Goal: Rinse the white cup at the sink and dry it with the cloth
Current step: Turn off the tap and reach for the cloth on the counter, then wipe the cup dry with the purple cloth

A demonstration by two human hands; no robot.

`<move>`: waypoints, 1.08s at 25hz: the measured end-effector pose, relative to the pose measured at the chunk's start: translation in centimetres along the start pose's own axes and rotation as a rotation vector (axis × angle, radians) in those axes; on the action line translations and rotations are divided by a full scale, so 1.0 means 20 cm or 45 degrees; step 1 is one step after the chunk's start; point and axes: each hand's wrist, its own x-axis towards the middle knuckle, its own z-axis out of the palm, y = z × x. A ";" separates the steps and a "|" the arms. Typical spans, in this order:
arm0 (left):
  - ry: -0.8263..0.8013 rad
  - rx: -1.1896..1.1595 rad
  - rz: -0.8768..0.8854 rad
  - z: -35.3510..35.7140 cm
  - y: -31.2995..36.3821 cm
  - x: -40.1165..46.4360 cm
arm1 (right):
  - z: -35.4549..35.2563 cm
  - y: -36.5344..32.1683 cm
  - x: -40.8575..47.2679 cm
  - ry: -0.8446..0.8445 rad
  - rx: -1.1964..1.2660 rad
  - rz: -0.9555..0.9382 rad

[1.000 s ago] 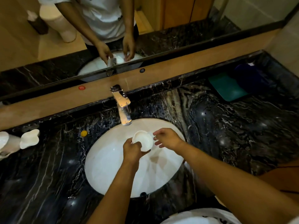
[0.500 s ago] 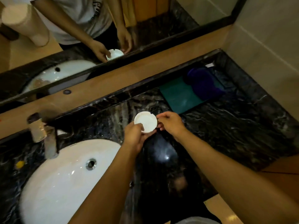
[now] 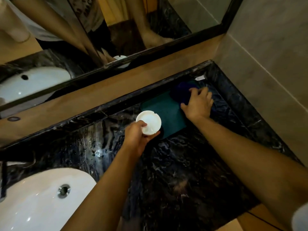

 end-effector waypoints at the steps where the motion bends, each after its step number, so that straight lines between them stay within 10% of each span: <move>1: 0.002 -0.008 -0.003 0.00 0.00 0.00 | 0.01 0.00 0.01 -0.020 -0.023 0.021; 5: -0.026 -0.018 0.001 -0.04 0.01 -0.03 | -0.01 0.01 0.06 -0.186 0.113 0.131; 14: 0.022 0.006 0.077 -0.30 0.03 -0.28 | -0.22 -0.38 -0.67 -0.387 1.708 0.381; 20: -0.064 0.022 0.199 -0.77 0.02 -0.65 | -0.01 -0.65 -1.33 -0.493 0.795 -0.302; 27: 0.079 -0.007 0.272 -1.32 -0.04 -0.95 | 0.17 -0.93 -1.88 -0.594 0.792 -0.471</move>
